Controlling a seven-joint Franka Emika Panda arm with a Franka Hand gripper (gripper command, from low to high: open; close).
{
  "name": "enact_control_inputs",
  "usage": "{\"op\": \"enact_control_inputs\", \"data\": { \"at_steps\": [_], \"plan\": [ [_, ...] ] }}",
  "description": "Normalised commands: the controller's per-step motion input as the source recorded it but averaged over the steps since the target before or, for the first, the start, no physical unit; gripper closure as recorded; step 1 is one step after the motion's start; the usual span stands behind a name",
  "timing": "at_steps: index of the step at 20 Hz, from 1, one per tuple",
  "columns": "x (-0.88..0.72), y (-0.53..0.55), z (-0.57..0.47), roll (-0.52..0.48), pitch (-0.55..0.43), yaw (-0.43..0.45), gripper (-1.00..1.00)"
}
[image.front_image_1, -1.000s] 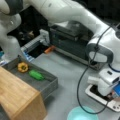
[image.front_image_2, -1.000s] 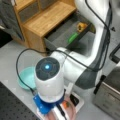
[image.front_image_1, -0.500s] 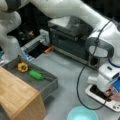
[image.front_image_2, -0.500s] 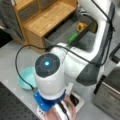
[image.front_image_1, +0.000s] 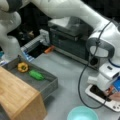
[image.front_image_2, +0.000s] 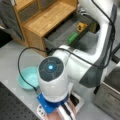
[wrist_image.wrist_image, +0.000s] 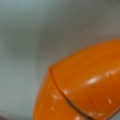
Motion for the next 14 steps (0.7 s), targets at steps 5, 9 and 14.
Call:
{"op": "enact_control_inputs", "data": {
  "at_steps": [5,9,14],
  "plan": [
    [-0.11,0.11,-0.09,-0.142,-0.012,-0.028,-1.0],
    [-0.12,-0.02,-0.08,-0.138,-0.039,-0.02,-1.0],
    [-0.14,-0.13,-0.07,-0.123,-0.054,0.001,-1.0]
  ]
}}
